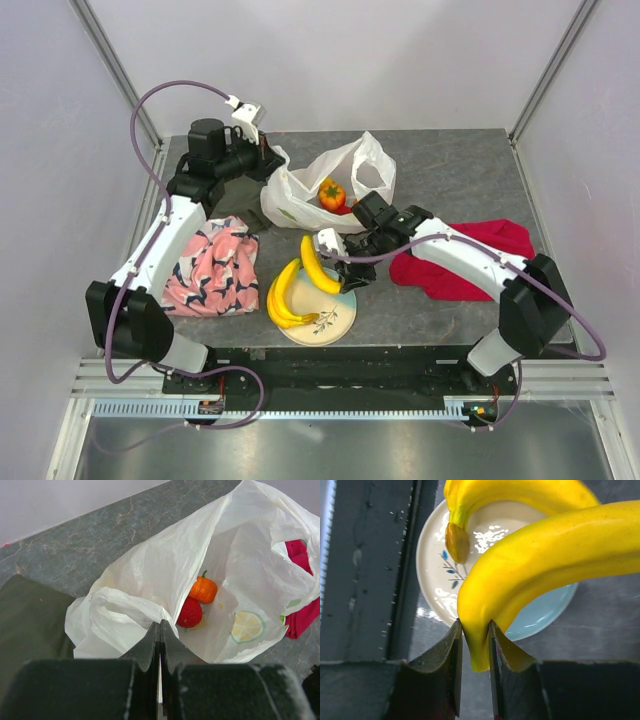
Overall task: Take the fake fruits out of the plastic bag
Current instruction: Adjust the fake fruit on the plate.
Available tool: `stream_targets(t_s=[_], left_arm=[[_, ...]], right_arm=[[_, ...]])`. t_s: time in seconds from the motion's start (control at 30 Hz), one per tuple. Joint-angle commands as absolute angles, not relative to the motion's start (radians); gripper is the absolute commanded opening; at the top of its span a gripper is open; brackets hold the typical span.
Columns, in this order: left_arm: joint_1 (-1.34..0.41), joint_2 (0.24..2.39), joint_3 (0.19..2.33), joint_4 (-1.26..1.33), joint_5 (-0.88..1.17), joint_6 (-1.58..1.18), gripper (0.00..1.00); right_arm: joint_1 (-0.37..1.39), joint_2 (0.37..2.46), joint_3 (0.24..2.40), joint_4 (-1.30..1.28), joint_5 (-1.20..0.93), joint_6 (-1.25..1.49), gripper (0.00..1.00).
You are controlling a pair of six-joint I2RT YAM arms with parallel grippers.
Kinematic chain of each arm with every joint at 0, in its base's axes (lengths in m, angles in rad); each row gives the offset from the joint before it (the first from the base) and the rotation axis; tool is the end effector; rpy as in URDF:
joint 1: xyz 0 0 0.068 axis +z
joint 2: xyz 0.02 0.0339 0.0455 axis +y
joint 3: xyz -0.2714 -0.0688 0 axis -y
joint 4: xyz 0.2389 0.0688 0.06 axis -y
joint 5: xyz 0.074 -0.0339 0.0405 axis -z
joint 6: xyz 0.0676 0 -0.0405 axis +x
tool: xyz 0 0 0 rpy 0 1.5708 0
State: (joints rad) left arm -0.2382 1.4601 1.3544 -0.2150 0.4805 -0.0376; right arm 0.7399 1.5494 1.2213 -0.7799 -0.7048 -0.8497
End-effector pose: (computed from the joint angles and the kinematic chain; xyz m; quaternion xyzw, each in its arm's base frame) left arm 0.3435 -0.1156 0.3755 0.2174 0.7697 -0.2693 0.5364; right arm 0.2036 0.2452 0.2524 -0.7075 0.5834 0.3236 0.2334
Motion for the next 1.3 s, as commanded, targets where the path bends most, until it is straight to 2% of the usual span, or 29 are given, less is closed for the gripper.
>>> stream_targets(t_s=[0.0, 0.4, 0.63, 1.17, 1.27], left_arm=[[-0.241, 1.486, 1.407, -0.193, 0.503, -0.071, 0.02], [-0.241, 1.496, 1.404, -0.192, 0.512, -0.083, 0.02], [-0.241, 1.508, 1.402, -0.193, 0.517, -0.09, 0.02], [-0.241, 1.548, 1.437, -0.187, 0.535, -0.118, 0.02], [-0.241, 1.555, 1.442, -0.183, 0.541, -0.124, 0.02]], right_arm=[[0.695, 1.581, 1.194, -0.775, -0.926, -0.637, 0.14], [0.695, 1.815, 1.199, -0.362, -0.973, -0.121, 0.15], [0.693, 1.922, 1.253, -0.35, -1.006, -0.02, 0.15], [0.776, 1.922, 1.255, -0.374, -1.02, 0.0, 0.17], [0.778, 1.944, 1.275, -0.435, -1.006, -0.005, 0.31]])
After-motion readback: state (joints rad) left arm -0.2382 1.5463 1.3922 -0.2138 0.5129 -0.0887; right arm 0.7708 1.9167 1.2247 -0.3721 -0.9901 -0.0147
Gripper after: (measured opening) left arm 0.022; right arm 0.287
